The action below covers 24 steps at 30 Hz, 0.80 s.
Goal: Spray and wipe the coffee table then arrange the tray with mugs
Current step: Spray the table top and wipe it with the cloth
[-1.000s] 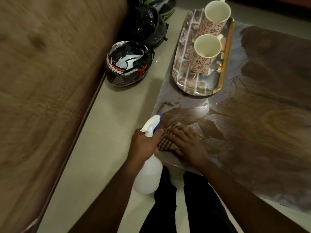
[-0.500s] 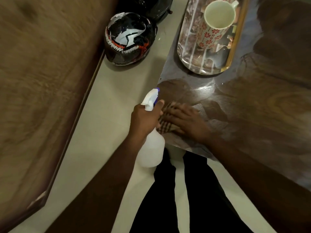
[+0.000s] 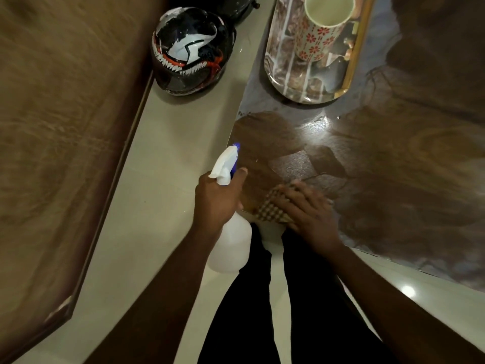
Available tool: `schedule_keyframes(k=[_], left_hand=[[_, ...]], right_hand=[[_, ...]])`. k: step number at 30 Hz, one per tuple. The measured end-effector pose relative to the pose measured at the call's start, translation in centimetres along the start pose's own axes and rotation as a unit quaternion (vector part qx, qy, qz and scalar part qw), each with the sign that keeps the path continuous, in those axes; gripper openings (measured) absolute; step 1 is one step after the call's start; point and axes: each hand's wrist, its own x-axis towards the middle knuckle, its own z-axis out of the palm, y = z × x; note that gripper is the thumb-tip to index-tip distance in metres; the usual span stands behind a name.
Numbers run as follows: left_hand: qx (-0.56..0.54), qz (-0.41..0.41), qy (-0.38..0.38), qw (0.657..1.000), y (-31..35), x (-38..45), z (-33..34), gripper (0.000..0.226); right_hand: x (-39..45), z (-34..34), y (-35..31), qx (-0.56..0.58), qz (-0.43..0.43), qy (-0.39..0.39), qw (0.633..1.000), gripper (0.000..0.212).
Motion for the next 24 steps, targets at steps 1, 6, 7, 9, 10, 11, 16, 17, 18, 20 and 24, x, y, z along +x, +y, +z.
schedule_keyframes(k=[1, 6, 7, 9, 10, 11, 16, 17, 18, 20, 24], left_hand=[[0.001, -0.005, -0.007, 1.0, 0.2, 0.0, 0.3, 0.017], [-0.009, -0.002, -0.018, 1.0, 1.1, -0.3, 2.5, 0.01], [-0.003, -0.002, -0.014, 1.0, 1.2, -0.3, 3.0, 0.013], [0.01, 0.011, -0.011, 1.0, 2.0, -0.3, 4.0, 0.025], [0.01, 0.024, -0.011, 1.0, 2.6, -0.2, 4.4, 0.03], [0.006, 0.043, -0.011, 0.999, 3.1, 0.1, 4.5, 0.031], [0.023, 0.124, 0.011, 0.992, 5.9, 1.7, 3.8, 0.007], [0.03, 0.137, 0.016, 0.99, 6.4, 1.9, 3.9, 0.013], [0.034, 0.146, 0.018, 0.989, 6.7, 1.9, 4.0, 0.023], [0.04, 0.152, 0.02, 0.987, 7.6, 2.0, 4.6, 0.03], [0.023, 0.15, 0.02, 0.988, 8.1, 2.1, 6.5, 0.028]], right_hand=[[-1.3, -0.7, 2.0, -0.003, 0.041, 0.007, 0.999, 0.054], [-0.8, -2.0, 5.4, 0.007, 0.344, 0.03, 0.938, 0.059], [1.0, -1.9, 4.4, 0.01, 0.392, 0.036, 0.919, 0.059], [4.9, -1.3, 1.7, 0.039, 0.409, 0.036, 0.911, 0.06], [6.6, -1.0, 0.2, 0.055, 0.375, 0.035, 0.925, 0.059], [7.8, -0.7, -1.3, 0.072, 0.317, 0.035, 0.945, 0.057], [4.7, 1.2, -4.0, 0.07, 0.002, 0.013, 0.997, 0.041], [3.0, 1.0, -2.9, 0.049, -0.029, -0.002, 0.998, 0.037], [1.2, 0.9, -1.7, 0.037, -0.053, -0.022, 0.998, 0.037], [-1.8, 0.1, 1.1, 0.016, -0.082, -0.054, 0.995, 0.042], [-4.9, -1.8, 5.7, 0.015, 0.058, -0.057, 0.997, 0.052]])
